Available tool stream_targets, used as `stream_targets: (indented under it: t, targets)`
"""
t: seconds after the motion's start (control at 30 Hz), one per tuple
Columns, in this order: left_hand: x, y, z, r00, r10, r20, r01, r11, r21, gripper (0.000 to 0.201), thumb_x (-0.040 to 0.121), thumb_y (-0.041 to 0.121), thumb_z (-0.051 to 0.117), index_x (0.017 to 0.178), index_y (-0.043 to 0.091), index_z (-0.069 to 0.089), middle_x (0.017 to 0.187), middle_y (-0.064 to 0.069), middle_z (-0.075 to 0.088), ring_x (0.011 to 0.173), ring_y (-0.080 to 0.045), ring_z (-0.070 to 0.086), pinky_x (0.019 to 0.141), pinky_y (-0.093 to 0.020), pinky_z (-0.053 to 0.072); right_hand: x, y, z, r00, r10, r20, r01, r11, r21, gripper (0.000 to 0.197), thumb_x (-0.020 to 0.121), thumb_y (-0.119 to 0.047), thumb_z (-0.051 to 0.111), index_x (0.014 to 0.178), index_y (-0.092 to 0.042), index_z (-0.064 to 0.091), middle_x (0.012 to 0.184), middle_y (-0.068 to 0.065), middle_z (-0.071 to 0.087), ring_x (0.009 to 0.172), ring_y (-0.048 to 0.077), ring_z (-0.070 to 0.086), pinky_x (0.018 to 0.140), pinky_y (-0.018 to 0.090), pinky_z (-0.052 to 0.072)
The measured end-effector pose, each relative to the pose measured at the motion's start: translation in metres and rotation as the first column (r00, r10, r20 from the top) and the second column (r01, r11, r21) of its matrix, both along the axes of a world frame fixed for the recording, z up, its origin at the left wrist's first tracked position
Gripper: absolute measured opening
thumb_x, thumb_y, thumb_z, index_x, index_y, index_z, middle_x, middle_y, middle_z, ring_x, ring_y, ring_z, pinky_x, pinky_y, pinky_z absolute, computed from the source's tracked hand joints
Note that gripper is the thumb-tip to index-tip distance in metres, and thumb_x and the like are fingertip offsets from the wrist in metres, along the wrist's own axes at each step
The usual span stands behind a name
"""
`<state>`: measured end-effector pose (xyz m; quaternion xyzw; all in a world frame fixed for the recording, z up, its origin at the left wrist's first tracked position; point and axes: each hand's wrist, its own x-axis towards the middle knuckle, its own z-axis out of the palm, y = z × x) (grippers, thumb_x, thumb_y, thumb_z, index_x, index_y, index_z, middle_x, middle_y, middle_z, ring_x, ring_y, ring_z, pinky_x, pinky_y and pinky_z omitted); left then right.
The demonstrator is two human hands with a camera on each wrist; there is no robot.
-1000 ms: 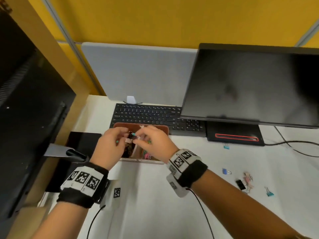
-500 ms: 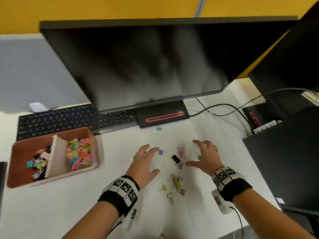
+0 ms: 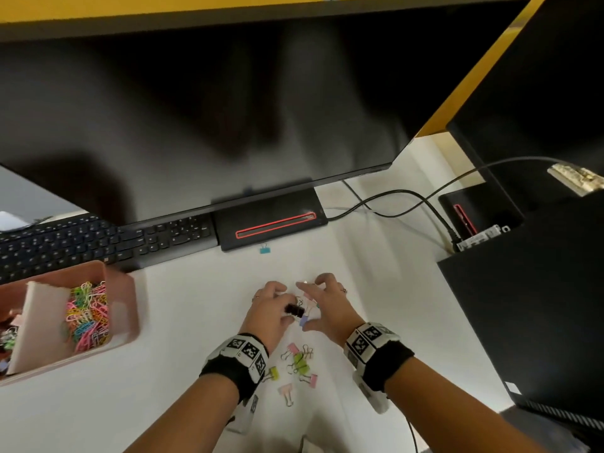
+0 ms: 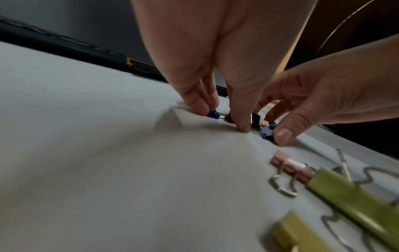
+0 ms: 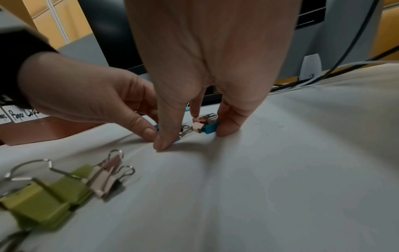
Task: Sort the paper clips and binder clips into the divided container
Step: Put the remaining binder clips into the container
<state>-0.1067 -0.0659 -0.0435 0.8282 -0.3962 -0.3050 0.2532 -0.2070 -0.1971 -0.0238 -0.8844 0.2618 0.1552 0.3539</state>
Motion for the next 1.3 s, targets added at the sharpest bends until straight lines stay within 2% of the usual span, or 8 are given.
stream_targets:
  t: [0.1, 0.2, 0.5, 0.73, 1.03, 1.17, 1.23, 1.3]
  targets:
    - [0.009, 0.009, -0.002, 0.997, 0.071, -0.021, -0.072, 0.997, -0.029, 0.02, 0.079, 0.008, 0.066, 0.098, 0.013, 0.065, 0.1, 0.003, 0.047, 0.088, -0.014, 0.05, 0.075, -0.003, 0.032, 0.007, -0.002, 0.0, 0.999, 0.04, 0.018, -0.041, 0.998, 0.046, 0.061, 0.068, -0.023, 0.078, 0.124, -0.022, 0.053, 0.126, 0.003, 0.032, 0.107, 0.021, 0.041, 0.094, 0.029, 0.041]
    - [0.016, 0.02, -0.005, 0.992, 0.126, 0.003, -0.126, 0.992, -0.006, 0.014, 0.076, 0.008, 0.068, 0.089, 0.012, 0.065, 0.089, 0.003, 0.049, 0.08, -0.013, 0.049, 0.064, -0.002, 0.029, 0.014, -0.001, 0.001, 0.998, 0.058, 0.024, -0.06, 0.995, 0.077, 0.043, 0.073, -0.019, 0.076, 0.113, -0.017, 0.06, 0.113, 0.001, 0.037, 0.096, 0.018, 0.049, 0.085, 0.024, 0.044]
    - [0.025, 0.067, 0.011, 0.943, 0.322, -0.083, -0.33, 0.938, -0.109, 0.02, 0.07, 0.001, 0.074, 0.083, 0.014, 0.069, 0.08, 0.008, 0.059, 0.068, -0.005, 0.06, 0.069, 0.0, 0.042, 0.022, 0.018, -0.005, 0.992, 0.092, 0.087, -0.097, 0.994, 0.057, 0.019, 0.08, -0.008, 0.064, 0.098, -0.012, 0.069, 0.104, 0.006, 0.056, 0.09, 0.019, 0.058, 0.08, 0.019, 0.044]
    - [0.039, 0.133, 0.072, 0.905, 0.413, -0.102, -0.425, 0.872, -0.241, 0.023, 0.07, -0.003, 0.074, 0.087, 0.012, 0.07, 0.088, 0.001, 0.064, 0.08, -0.004, 0.061, 0.068, -0.005, 0.048, 0.041, 0.05, 0.023, 0.956, 0.082, 0.283, -0.11, 0.99, 0.083, 0.018, 0.078, -0.001, 0.062, 0.09, -0.011, 0.073, 0.093, -0.001, 0.054, 0.077, 0.011, 0.057, 0.076, 0.018, 0.048]
    - [0.129, 0.258, 0.13, 0.621, 0.778, 0.092, -0.76, 0.627, -0.171, 0.022, 0.071, 0.004, 0.076, 0.091, 0.004, 0.067, 0.084, -0.008, 0.065, 0.07, -0.015, 0.057, 0.061, 0.005, 0.038, 0.169, 0.195, 0.107, 0.778, 0.262, 0.571, -0.426, 0.888, 0.173, 0.016, 0.08, -0.004, 0.064, 0.091, -0.012, 0.072, 0.094, 0.001, 0.052, 0.083, 0.008, 0.05, 0.078, 0.012, 0.04]
    - [0.163, 0.293, 0.127, 0.569, 0.812, 0.132, -0.806, 0.582, -0.106, 0.024, 0.083, 0.017, 0.065, 0.104, 0.006, 0.067, 0.1, -0.013, 0.07, 0.091, -0.023, 0.062, 0.079, -0.02, 0.046, 0.225, 0.266, 0.113, 0.781, 0.338, 0.526, -0.485, 0.858, 0.169, 0.017, 0.081, -0.012, 0.066, 0.097, -0.014, 0.07, 0.104, 0.005, 0.051, 0.097, 0.021, 0.054, 0.093, 0.037, 0.047]
    - [0.172, 0.307, 0.124, 0.576, 0.787, 0.219, -0.793, 0.603, -0.081, 0.028, 0.091, 0.018, 0.052, 0.115, 0.008, 0.062, 0.116, -0.014, 0.065, 0.106, -0.028, 0.058, 0.092, -0.036, 0.043, 0.24, 0.285, 0.112, 0.809, 0.346, 0.476, -0.483, 0.852, 0.203, 0.026, 0.08, -0.02, 0.07, 0.106, -0.017, 0.067, 0.112, 0.006, 0.049, 0.102, 0.023, 0.053, 0.097, 0.041, 0.045]
    - [0.17, 0.311, 0.128, 0.579, 0.78, 0.238, -0.775, 0.617, -0.138, 0.029, 0.093, 0.014, 0.046, 0.117, 0.011, 0.06, 0.12, -0.01, 0.062, 0.108, -0.026, 0.057, 0.094, -0.036, 0.042, 0.241, 0.285, 0.11, 0.825, 0.328, 0.461, -0.463, 0.86, 0.217, 0.029, 0.083, -0.027, 0.067, 0.111, -0.019, 0.064, 0.117, 0.003, 0.047, 0.101, 0.017, 0.052, 0.098, 0.036, 0.044]
